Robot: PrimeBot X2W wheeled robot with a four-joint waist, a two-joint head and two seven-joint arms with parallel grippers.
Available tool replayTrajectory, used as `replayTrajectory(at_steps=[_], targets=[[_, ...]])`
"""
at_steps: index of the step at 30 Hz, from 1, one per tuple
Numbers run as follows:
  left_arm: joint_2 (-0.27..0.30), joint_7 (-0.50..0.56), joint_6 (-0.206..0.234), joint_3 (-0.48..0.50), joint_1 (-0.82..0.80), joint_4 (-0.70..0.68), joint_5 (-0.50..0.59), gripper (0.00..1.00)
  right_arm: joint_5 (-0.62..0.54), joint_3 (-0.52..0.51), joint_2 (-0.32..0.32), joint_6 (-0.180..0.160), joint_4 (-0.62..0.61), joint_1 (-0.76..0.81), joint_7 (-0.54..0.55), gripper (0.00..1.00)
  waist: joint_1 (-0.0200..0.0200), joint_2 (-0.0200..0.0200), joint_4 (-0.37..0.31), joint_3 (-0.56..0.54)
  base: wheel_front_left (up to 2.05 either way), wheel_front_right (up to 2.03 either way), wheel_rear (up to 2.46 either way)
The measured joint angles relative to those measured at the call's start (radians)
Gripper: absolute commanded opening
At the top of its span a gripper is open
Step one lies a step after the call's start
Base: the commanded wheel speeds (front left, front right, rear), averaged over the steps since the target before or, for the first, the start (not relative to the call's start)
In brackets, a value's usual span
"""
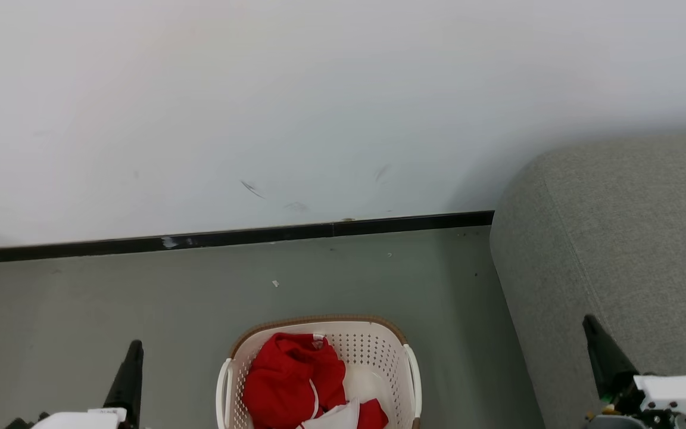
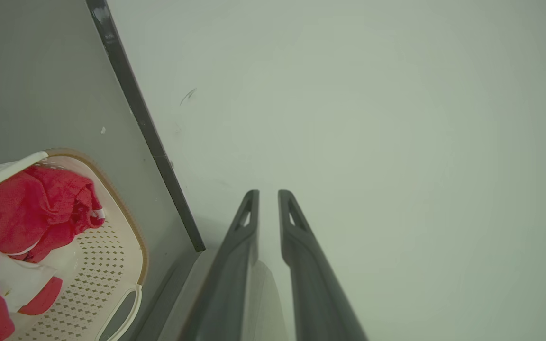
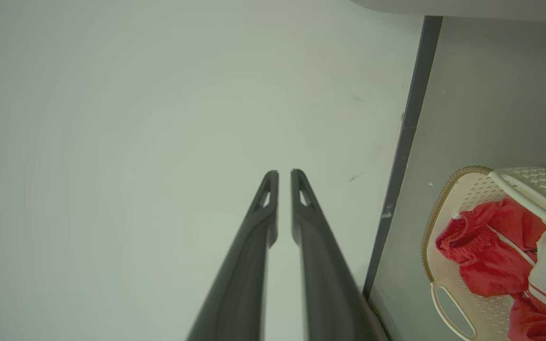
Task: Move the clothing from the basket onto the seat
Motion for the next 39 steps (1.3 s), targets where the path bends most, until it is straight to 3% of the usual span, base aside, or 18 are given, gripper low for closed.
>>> replayTrajectory(at_steps=[1,21,33,39], targets=[[-0.006,0.0,0.0,-0.003,0.009,0.012,0.0,1.0,0.0,0.002,0.009,0.0,0.012,0.011,0.0,1.0,0.0,0.0,0.0,0.0,0.0,0.0,0.0],[-0.016,-0.034,0.0,-0.009,0.025,0.003,-0.007,1.0,-0.012,-0.003,0.025,0.0,-0.03,0.036,-0.019,1.0,0.0004,0.0,-0.001,0.001,0.0,0.0,0.0],[-0.001,-0.078,-0.001,-0.028,0.002,-0.052,0.056,1.0,-0.076,-0.001,0.021,0.0,-0.086,0.027,-0.045,1.0,0.0071,0.0,-0.002,-0.001,0.0,0.0,0.0],[0.016,-0.104,-0.002,-0.047,0.001,-0.077,0.109,1.0,-0.126,0.002,0.009,0.0,-0.119,0.016,-0.065,1.0,0.0085,0.0,-0.003,-0.001,0.0,0.0,0.0]])
